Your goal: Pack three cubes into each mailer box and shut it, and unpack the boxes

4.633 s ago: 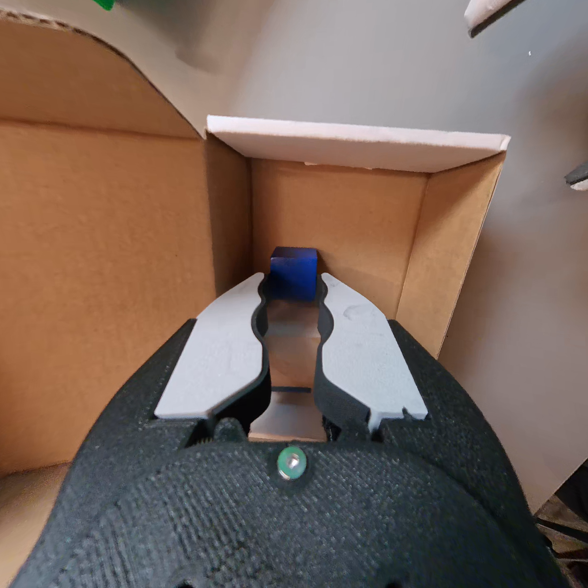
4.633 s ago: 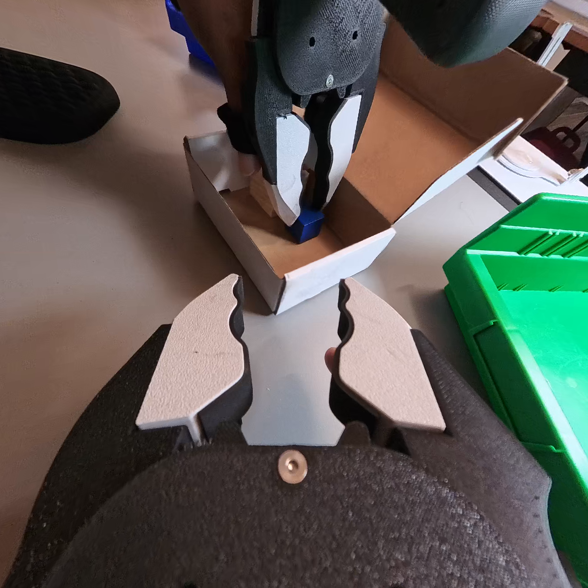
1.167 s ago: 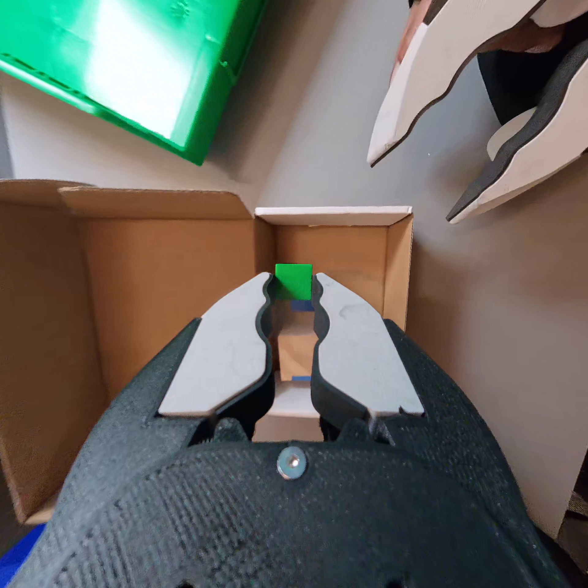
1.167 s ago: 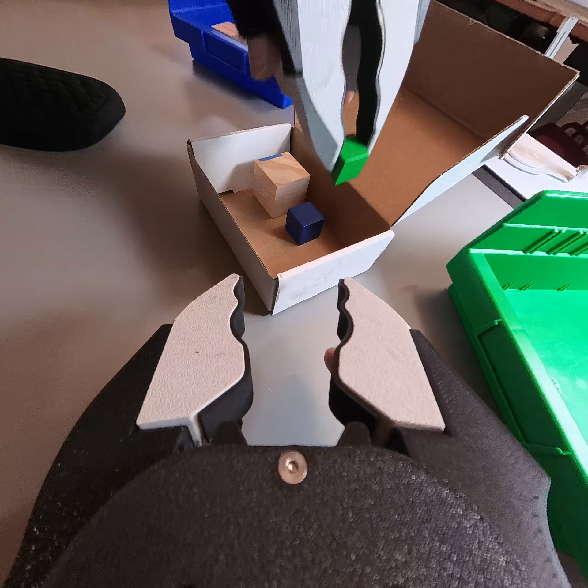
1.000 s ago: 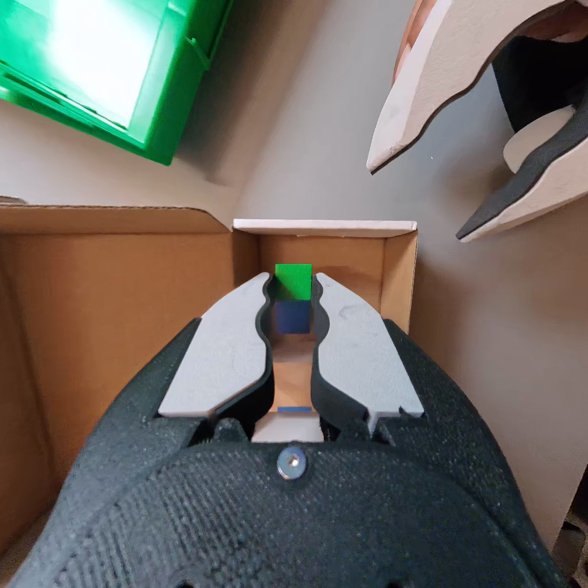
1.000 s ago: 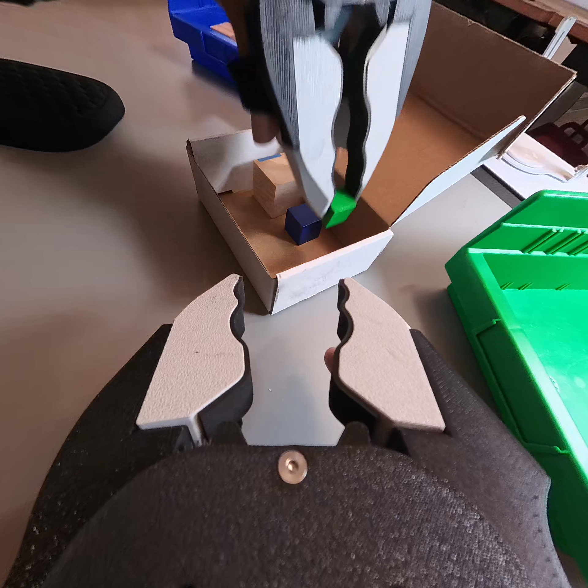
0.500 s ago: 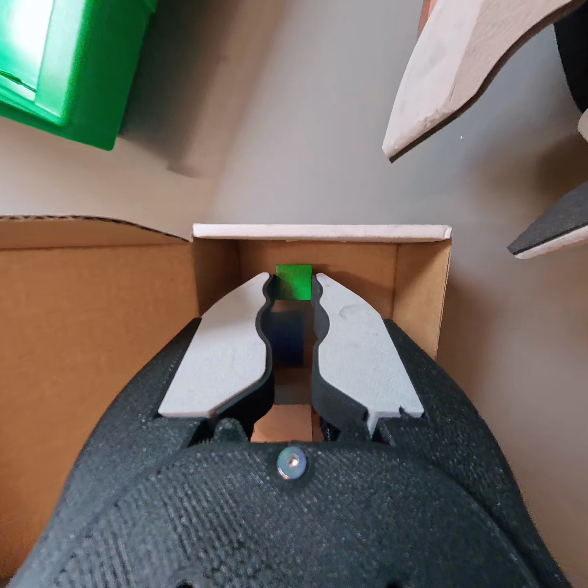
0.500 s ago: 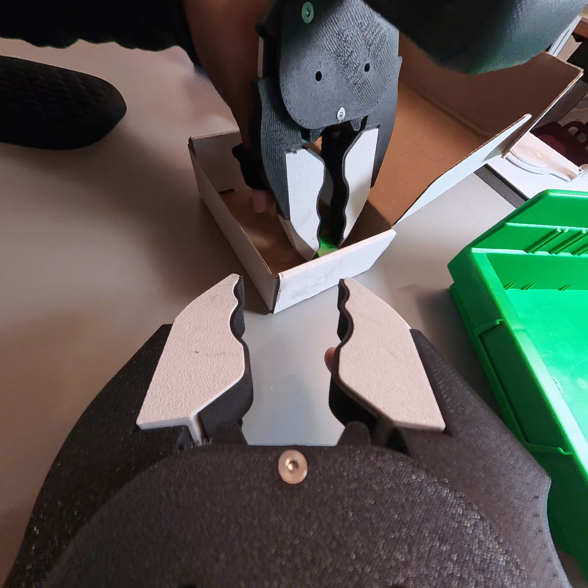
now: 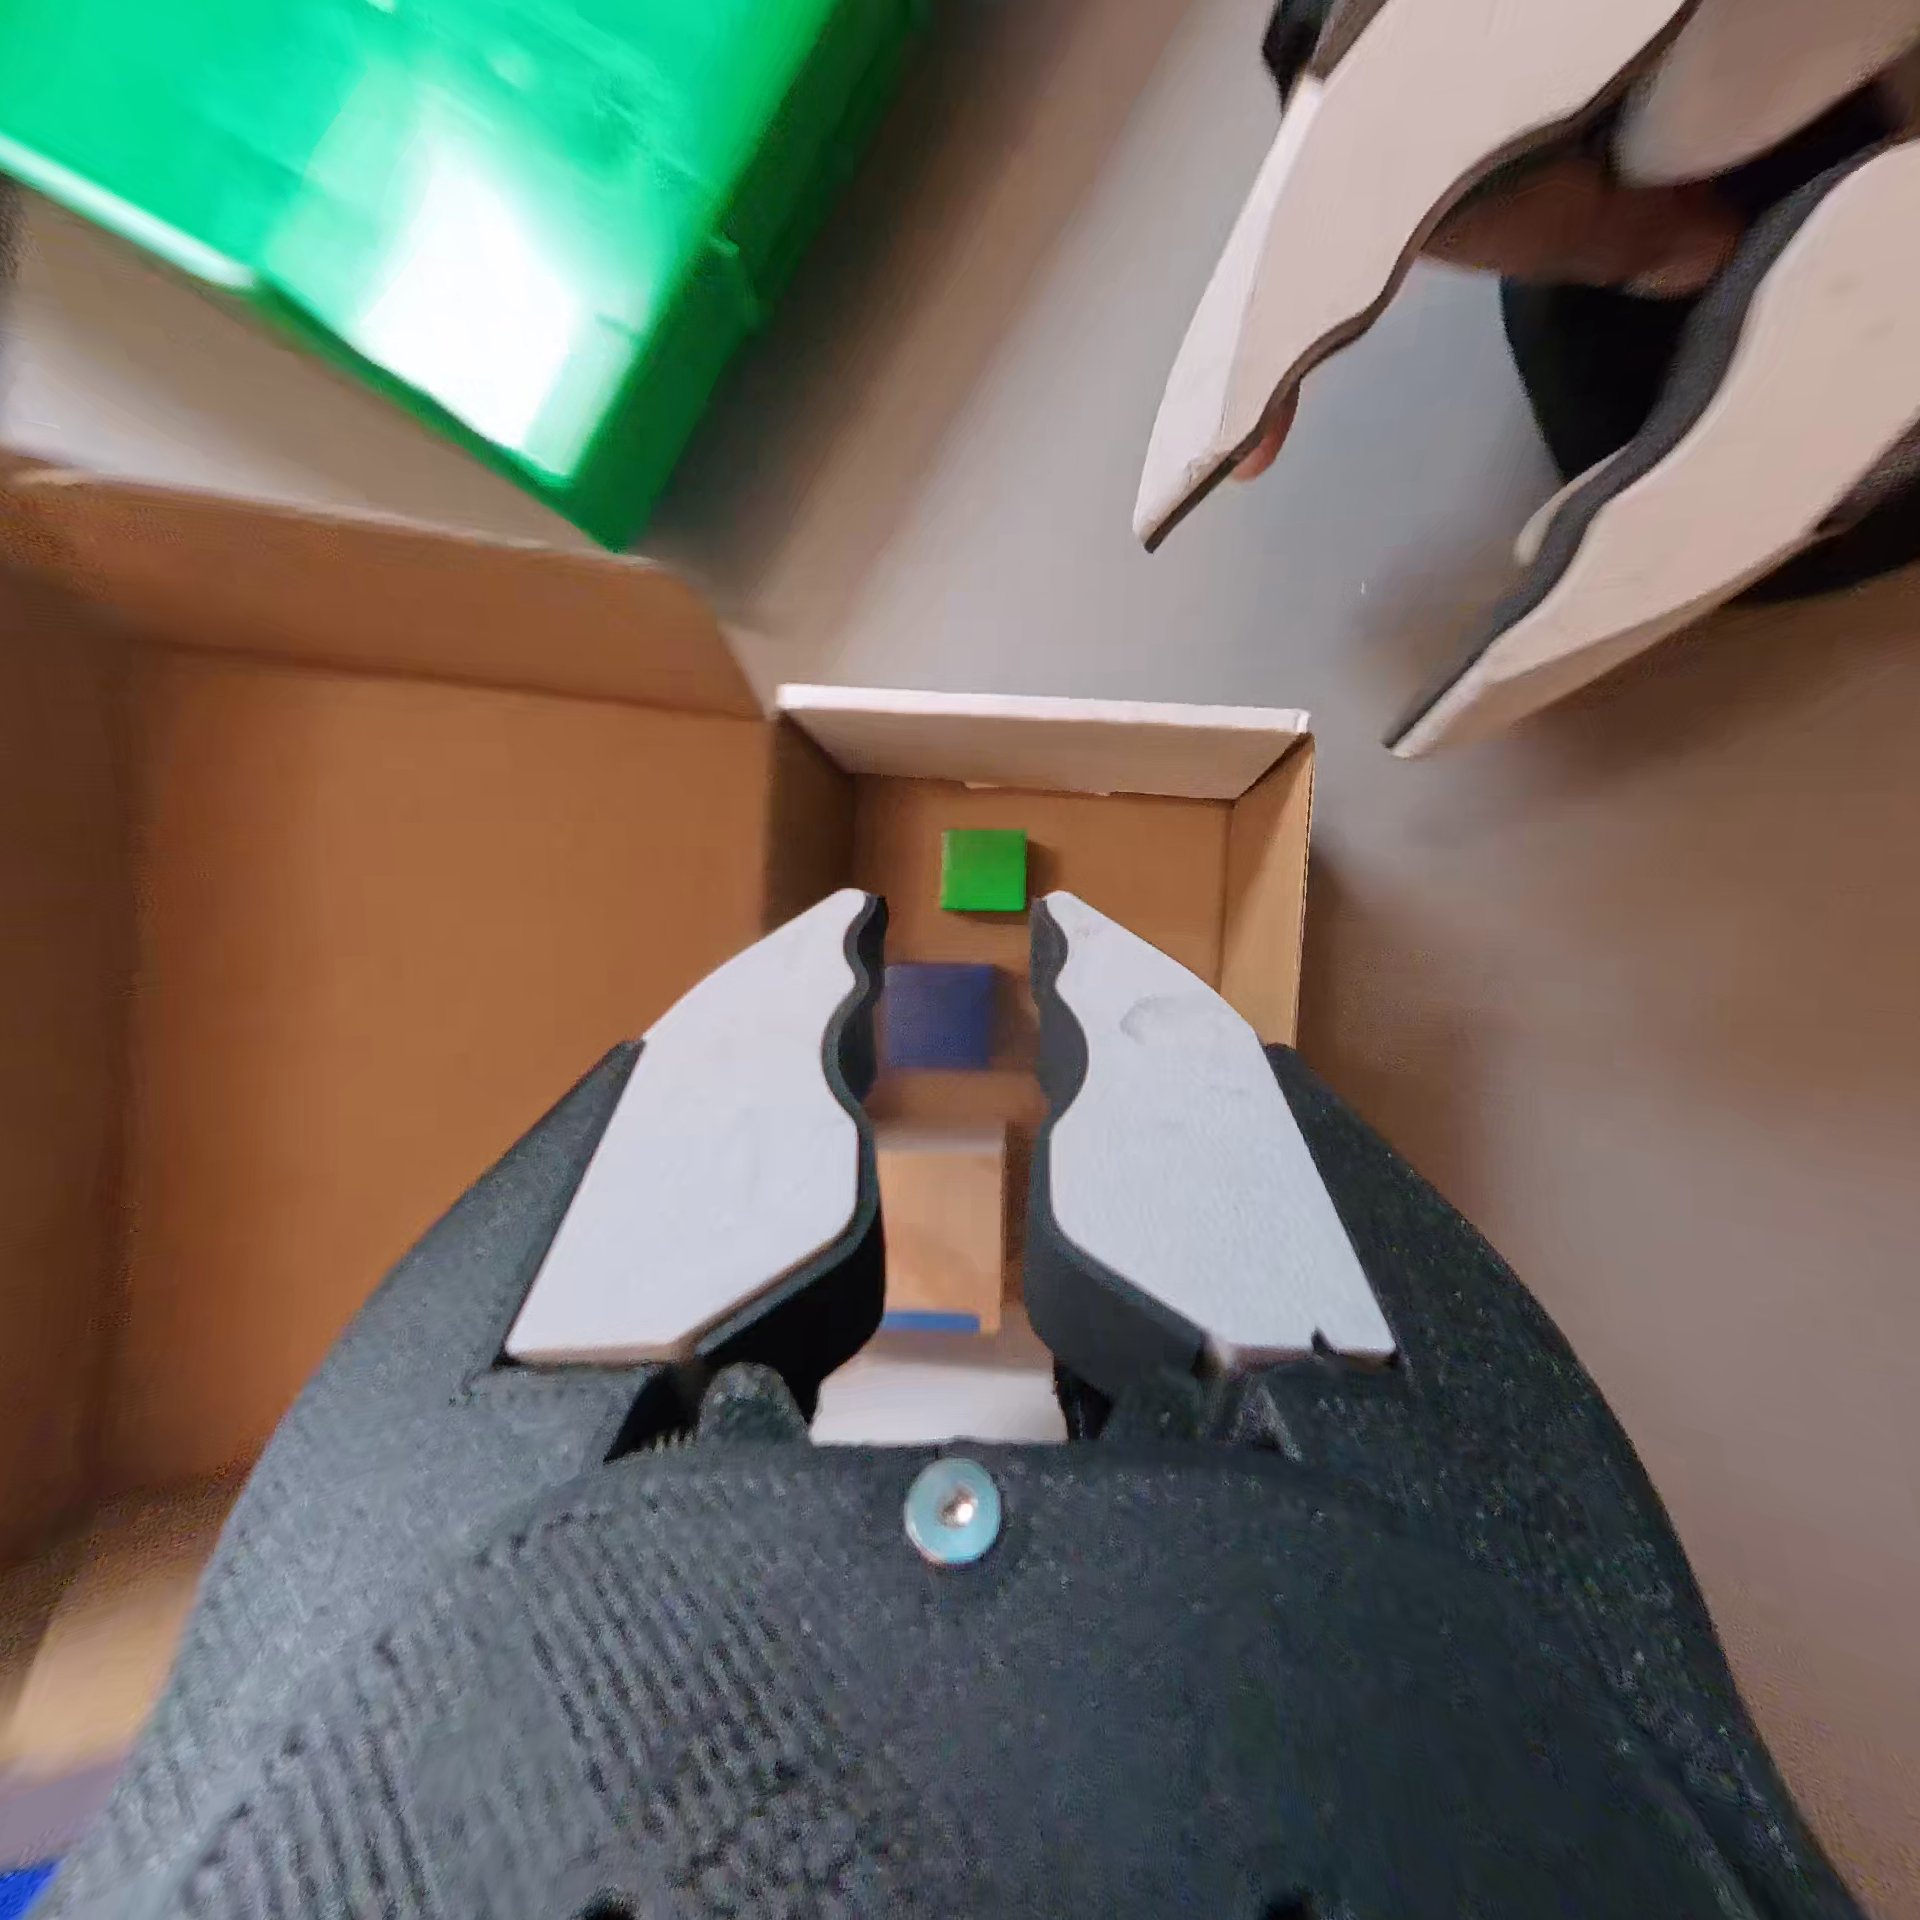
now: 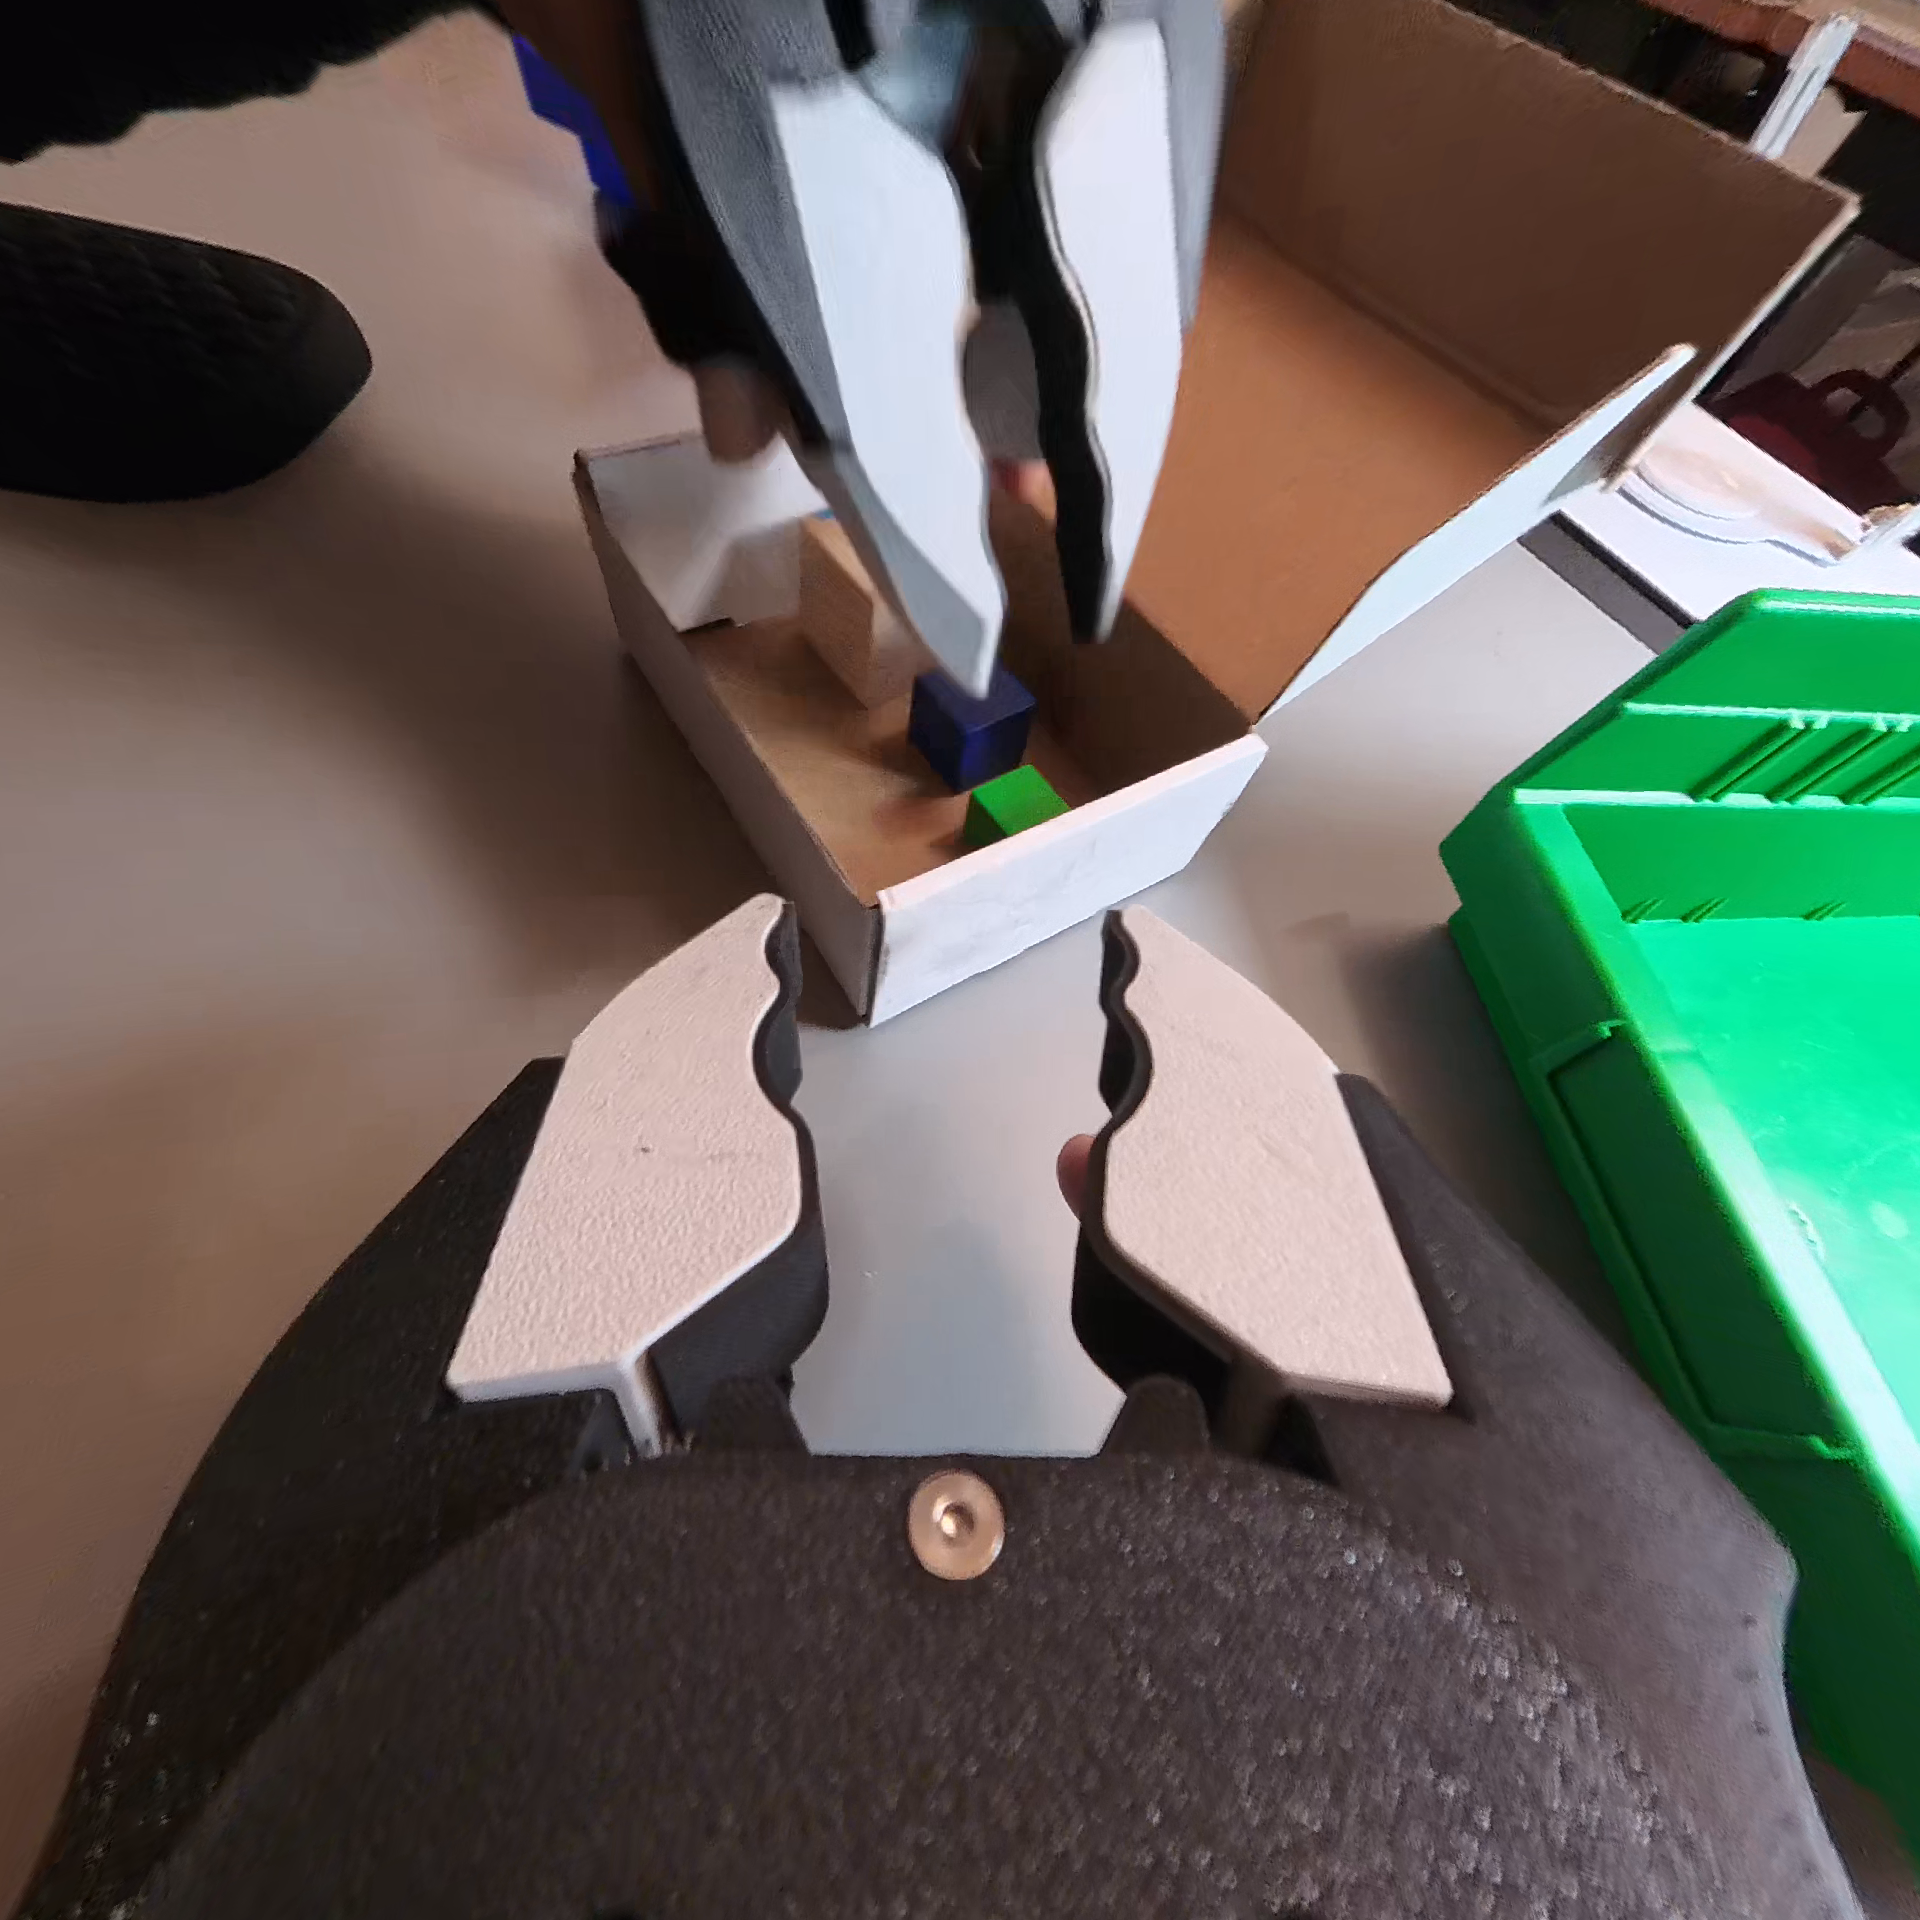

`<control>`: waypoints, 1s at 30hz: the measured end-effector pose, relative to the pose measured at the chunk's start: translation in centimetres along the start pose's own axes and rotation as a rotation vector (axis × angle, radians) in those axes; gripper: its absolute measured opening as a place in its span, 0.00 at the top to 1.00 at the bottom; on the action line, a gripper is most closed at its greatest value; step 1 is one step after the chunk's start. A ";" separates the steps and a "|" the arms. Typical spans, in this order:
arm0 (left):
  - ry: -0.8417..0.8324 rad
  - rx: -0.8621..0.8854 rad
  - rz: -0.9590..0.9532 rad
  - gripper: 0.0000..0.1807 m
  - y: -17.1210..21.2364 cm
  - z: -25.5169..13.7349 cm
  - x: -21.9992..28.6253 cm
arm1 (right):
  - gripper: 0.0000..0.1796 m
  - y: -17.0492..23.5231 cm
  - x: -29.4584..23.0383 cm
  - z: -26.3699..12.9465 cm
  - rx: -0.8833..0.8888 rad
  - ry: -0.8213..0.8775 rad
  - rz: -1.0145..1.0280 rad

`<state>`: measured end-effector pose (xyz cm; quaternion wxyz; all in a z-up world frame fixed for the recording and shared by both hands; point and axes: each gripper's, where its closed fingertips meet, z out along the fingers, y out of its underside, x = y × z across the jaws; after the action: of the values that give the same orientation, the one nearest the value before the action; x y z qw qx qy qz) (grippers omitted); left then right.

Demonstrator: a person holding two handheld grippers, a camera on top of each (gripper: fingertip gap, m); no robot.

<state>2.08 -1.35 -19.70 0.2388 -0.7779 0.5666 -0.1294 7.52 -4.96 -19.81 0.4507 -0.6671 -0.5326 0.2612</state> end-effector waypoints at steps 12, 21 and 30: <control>-0.370 0.564 -0.520 0.86 5.8 -11.9 -6.5 | 0.76 -4.6 7.7 1.4 -0.009 0.266 0.110; -0.328 0.595 -0.701 0.85 7.4 -8.9 -7.7 | 0.83 -5.8 10.2 5.2 -0.059 0.216 0.340; -0.289 0.653 -0.436 0.94 7.4 -9.6 -5.2 | 0.94 -6.9 6.4 3.4 0.076 0.198 0.156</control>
<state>-10.17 -0.43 -14.98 0.5170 -0.7732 0.2783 -0.2394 3.30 2.38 -14.44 0.5043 -0.7116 -0.4217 0.2480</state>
